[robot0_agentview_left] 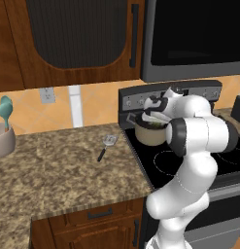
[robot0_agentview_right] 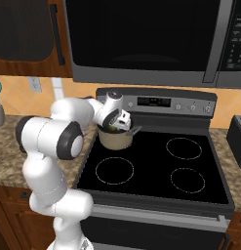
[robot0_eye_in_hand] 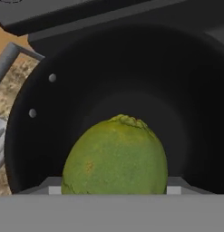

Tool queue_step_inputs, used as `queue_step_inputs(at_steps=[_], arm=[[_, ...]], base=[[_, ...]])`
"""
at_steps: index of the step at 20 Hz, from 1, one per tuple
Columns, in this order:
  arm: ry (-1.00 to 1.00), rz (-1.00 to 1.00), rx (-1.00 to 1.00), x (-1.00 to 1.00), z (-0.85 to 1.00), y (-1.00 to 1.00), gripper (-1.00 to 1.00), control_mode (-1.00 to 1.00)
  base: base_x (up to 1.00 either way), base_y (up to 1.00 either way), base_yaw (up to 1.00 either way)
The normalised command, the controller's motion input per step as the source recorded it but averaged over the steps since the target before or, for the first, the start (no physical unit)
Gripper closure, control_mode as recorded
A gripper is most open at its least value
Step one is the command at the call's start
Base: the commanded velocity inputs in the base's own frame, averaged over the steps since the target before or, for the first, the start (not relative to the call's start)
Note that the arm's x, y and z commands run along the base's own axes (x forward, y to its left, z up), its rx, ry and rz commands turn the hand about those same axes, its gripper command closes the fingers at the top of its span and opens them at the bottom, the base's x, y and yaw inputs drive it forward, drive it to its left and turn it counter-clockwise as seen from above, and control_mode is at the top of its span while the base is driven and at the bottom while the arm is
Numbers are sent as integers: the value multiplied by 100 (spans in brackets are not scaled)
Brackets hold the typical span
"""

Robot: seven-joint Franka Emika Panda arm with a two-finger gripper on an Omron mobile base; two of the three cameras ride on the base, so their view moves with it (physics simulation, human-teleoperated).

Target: Put the lime and lime in the pot. Retrieve the spatula and lightly stir the vegetables in the pot.

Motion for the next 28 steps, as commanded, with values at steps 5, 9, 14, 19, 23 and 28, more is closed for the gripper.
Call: queue_step_inputs(at_steps=[5, 9, 14, 19, 23, 28], arm=[[0, -3, 0, 14, -33, 0, 100, -100], [0, -3, 0, 8, -16, 0, 100, -100], [0, -3, 0, 3, -7, 0, -100, -100], [0, -6, 0, 0, -2, 0, -100, -100], [0, -5, 0, 0, 0, -1, -100, -100], [0, -5, 0, 0, 0, 0, -100, -100]], base=[[0, 0, 0], [0, 0, 0], [0, 0, 0], [0, 0, 0], [0, 0, 0], [0, 0, 0]])
